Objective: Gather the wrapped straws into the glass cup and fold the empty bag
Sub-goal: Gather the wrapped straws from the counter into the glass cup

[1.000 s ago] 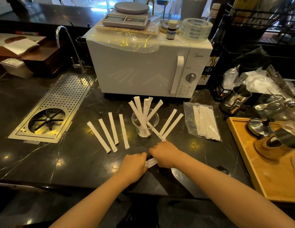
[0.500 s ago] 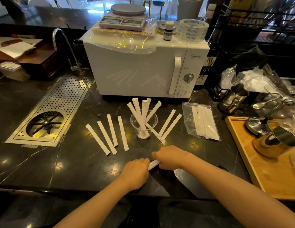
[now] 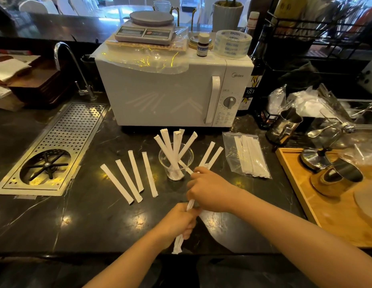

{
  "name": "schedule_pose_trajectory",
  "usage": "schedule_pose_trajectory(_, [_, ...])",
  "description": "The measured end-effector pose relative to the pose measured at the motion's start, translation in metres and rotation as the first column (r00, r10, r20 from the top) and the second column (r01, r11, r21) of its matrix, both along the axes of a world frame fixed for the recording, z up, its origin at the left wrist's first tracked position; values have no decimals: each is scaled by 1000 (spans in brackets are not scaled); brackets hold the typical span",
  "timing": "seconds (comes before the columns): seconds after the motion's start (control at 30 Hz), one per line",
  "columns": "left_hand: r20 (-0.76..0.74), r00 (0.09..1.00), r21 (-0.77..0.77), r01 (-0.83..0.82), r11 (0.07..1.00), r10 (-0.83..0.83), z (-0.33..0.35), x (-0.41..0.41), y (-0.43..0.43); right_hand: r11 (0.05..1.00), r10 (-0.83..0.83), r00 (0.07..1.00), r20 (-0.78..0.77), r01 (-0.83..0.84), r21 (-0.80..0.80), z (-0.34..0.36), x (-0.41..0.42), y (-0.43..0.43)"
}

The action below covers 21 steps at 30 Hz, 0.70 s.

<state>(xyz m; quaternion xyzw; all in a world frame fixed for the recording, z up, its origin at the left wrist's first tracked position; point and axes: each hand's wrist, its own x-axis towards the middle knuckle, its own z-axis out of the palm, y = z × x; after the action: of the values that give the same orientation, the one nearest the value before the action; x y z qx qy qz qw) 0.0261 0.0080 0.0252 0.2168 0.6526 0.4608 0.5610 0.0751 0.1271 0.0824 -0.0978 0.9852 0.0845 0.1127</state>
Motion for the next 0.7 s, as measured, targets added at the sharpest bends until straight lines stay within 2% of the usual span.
schedule_pose_trajectory(0.07, [62, 996, 4, -67, 998, 67, 1, 2, 2, 1000, -2, 999, -33, 2, 2, 1, -1, 1])
schedule_pose_trajectory(0.17, [67, 988, 26, -141, 990, 139, 2, 6, 3, 1000, -8, 997, -71, 7, -17, 4, -1, 0])
schedule_pose_trajectory(0.27, [111, 971, 45, -216, 975, 209, 2, 5, 3, 986, -4, 961, -278, -42, -161, 10, 4, 4])
schedule_pose_trajectory(0.33, [123, 964, 60, -243, 968, 235, 3, 3, 2, 933, -165, 898, -408, 9, -359, 12, 7, 15])
schedule_pose_trajectory(0.4, [130, 959, 67, -262, 963, 252, 4, 1, 0, 783, -465, 795, -390, 163, -601, 12, 5, 30])
schedule_pose_trajectory(0.47, [133, 955, 65, -276, 959, 265, 5, -1, -2, 515, -751, 631, -192, 379, -769, 3, -4, 50])
schedule_pose_trajectory(0.5, [135, 953, 60, -282, 958, 272, 6, -2, -3, 358, -840, 540, -55, 475, -804, -3, -10, 62])
schedule_pose_trajectory(0.57, [136, 949, 45, -294, 955, 286, 7, -3, -4, 93, -909, 378, 175, 593, -800, -19, -24, 82])
schedule_pose_trajectory(0.6, [132, 947, 37, -301, 953, 294, 7, -4, -5, 8, -915, 317, 250, 634, -774, -28, -31, 91])
schedule_pose_trajectory(0.63, [126, 945, 29, -308, 951, 302, 7, -5, -6, -51, -912, 270, 309, 674, -737, -36, -37, 97])
schedule_pose_trajectory(0.7, [112, 941, 18, -323, 946, 319, 7, -7, -9, -111, -902, 201, 383, 748, -654, -50, -49, 104])
